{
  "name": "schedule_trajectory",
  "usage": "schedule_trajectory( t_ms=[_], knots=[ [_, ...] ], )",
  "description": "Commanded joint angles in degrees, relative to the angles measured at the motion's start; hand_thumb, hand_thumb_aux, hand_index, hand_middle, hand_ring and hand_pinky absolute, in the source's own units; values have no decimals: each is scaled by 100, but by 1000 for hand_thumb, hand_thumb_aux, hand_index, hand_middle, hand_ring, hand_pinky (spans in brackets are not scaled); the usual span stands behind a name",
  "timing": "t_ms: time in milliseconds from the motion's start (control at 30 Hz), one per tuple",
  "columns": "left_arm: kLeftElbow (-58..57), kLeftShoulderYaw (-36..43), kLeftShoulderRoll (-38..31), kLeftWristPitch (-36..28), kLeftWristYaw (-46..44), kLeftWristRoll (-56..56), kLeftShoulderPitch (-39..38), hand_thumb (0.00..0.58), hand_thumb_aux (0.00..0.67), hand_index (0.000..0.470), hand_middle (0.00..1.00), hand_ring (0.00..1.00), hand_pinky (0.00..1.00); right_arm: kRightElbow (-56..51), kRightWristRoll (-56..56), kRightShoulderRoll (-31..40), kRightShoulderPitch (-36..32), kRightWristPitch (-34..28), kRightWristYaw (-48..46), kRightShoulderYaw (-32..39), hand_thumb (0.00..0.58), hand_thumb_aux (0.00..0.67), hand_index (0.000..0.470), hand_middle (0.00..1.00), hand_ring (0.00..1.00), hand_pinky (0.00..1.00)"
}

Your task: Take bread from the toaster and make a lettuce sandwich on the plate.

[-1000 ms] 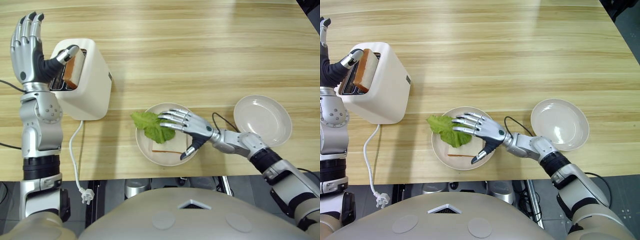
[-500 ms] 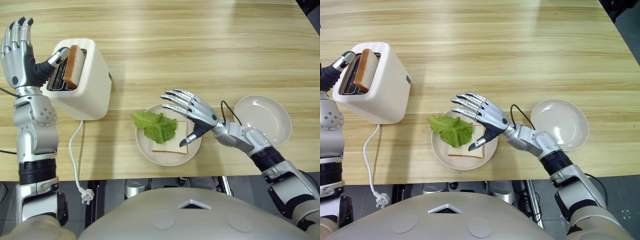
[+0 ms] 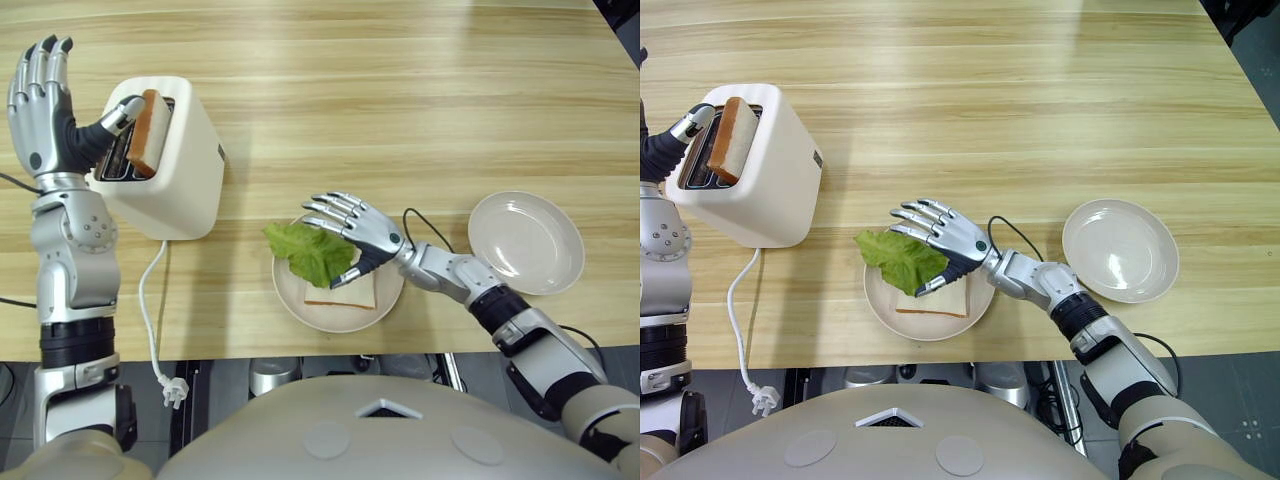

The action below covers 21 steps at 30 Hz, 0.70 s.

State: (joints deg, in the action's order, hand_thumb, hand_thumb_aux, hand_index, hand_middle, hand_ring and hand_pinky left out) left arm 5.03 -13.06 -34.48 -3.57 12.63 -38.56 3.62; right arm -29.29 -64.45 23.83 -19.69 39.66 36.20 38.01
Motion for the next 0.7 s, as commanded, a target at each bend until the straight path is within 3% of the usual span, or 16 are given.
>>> schedule_trajectory(
  t_ms=[33,133,167,200,233,333,400,433,467,700],
  knots=[
    [-65,111,56,-47,-58,39,30,0,0,0,0,0,0,-100,-92,60,45,-67,61,180,0,0,0,0,0,0],
    [-66,128,60,-50,-60,56,37,0,0,0,0,0,0,-149,-128,101,55,-98,56,289,0,0,0,0,0,0],
    [-73,139,63,-45,-60,70,41,0,0,0,0,0,0,-175,-100,103,57,-105,27,294,53,32,22,0,0,0],
    [-82,155,65,-43,-58,81,44,0,0,0,0,0,0,-197,-81,112,58,-129,8,295,53,32,22,0,0,0],
    [-84,168,67,-44,-54,89,41,0,0,0,0,0,0,-223,-50,117,58,-146,-11,287,128,79,54,0,0,0],
    [-81,180,67,-45,-49,110,23,0,0,0,0,0,0,-286,-27,129,35,-181,-32,294,148,92,63,0,0,0],
    [-84,185,68,-43,-48,122,23,0,0,0,0,0,0,-316,-22,126,26,-195,-44,309,340,239,164,0,0,0],
    [-92,189,68,-39,-48,126,28,0,0,0,0,0,0,-323,-17,119,28,-202,-53,316,340,239,164,0,0,0],
    [-100,194,69,-35,-49,128,34,0,0,0,0,0,0,-329,-12,111,30,-207,-53,323,441,342,235,0,0,0],
    [-143,204,61,-24,-53,143,57,0,0,0,0,0,0,-350,32,77,6,-202,-55,425,474,384,263,0,0,0]
  ],
)
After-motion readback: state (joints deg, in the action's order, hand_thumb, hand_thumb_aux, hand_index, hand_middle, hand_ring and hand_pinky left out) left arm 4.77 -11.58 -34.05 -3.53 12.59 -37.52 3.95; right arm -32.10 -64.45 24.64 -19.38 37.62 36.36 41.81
